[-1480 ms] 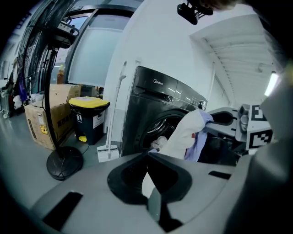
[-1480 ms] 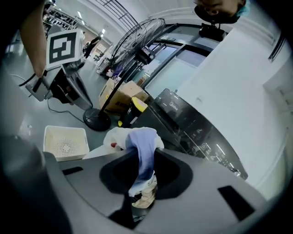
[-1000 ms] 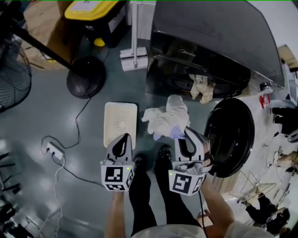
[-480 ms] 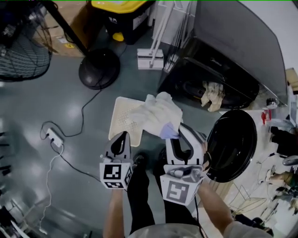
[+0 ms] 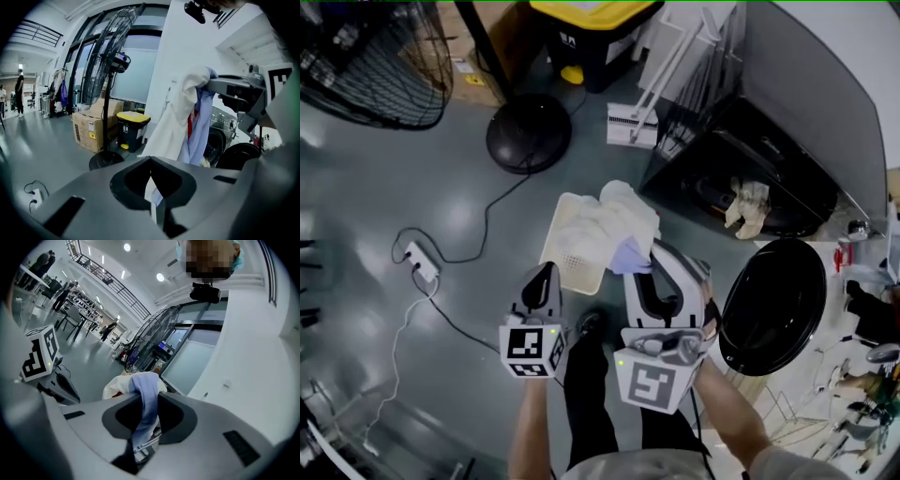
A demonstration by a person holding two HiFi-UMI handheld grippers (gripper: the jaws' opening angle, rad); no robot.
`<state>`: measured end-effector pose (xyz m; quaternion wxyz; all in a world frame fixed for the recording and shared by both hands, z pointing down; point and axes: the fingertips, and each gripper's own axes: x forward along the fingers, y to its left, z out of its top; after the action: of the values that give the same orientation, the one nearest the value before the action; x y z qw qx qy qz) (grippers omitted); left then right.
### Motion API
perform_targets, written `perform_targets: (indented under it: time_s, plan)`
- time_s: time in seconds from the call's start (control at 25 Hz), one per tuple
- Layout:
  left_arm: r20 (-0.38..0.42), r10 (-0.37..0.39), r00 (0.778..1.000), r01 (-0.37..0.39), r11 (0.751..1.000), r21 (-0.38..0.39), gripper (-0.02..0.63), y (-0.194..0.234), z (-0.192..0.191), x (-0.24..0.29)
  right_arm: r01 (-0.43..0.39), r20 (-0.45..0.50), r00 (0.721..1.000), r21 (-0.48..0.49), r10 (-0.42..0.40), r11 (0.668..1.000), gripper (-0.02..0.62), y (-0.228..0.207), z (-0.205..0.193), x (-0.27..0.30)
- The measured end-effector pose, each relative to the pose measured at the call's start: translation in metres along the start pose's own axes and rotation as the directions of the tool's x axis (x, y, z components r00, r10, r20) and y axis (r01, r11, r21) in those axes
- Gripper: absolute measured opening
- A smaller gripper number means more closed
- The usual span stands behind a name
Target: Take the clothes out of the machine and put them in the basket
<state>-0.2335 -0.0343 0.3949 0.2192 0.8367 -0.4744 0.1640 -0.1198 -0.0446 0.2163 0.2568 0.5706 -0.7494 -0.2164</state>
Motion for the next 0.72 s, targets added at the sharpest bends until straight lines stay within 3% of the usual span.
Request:
perform_targets:
  time_s: [0.24, 0.72]
  plan:
    - [-0.003, 0.050, 0.999, -0.050, 0.998, -0.030, 0.018, 0.030, -0.012, -0.015, -0.066, -0.006, 0.998, 0.007, 0.066, 0.998, 0.086, 0.042, -0.002, 0.018]
    - [-0.042, 0.108, 0.993, -0.110, 0.992, -0.062, 0.018, 0.068, -0.062, -0.026, -0.213, -0.131, 0.968, 0.013, 0.213, 0.977, 0.087, 0.145, -0.079, 0.046]
